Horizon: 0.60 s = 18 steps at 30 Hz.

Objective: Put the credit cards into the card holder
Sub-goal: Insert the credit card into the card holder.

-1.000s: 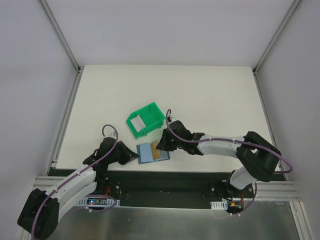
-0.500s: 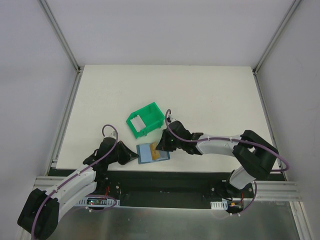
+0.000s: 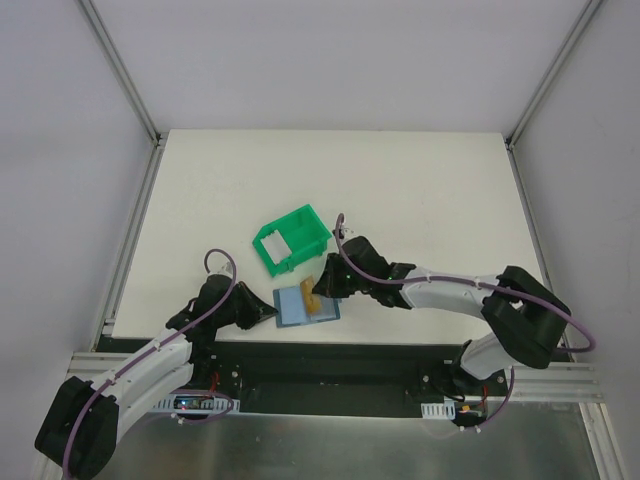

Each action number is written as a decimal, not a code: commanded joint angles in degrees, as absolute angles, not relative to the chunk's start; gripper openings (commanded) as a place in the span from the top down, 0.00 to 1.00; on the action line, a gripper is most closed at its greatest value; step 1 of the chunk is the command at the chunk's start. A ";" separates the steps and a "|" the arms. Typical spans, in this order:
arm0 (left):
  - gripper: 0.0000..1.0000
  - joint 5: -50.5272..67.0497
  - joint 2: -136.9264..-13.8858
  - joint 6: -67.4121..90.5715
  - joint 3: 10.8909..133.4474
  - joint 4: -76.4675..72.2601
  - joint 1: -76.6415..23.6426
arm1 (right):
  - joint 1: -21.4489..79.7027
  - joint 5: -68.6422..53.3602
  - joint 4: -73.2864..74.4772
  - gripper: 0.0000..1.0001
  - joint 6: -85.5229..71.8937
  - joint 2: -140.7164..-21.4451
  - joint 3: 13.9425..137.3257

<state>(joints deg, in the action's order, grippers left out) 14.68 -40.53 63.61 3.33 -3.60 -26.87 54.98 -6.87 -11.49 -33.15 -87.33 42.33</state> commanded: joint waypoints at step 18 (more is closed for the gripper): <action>1.00 7.65 -37.08 56.69 1.56 2.02 -26.10 | 52.65 -1.85 -4.83 1.00 -20.74 -75.67 44.30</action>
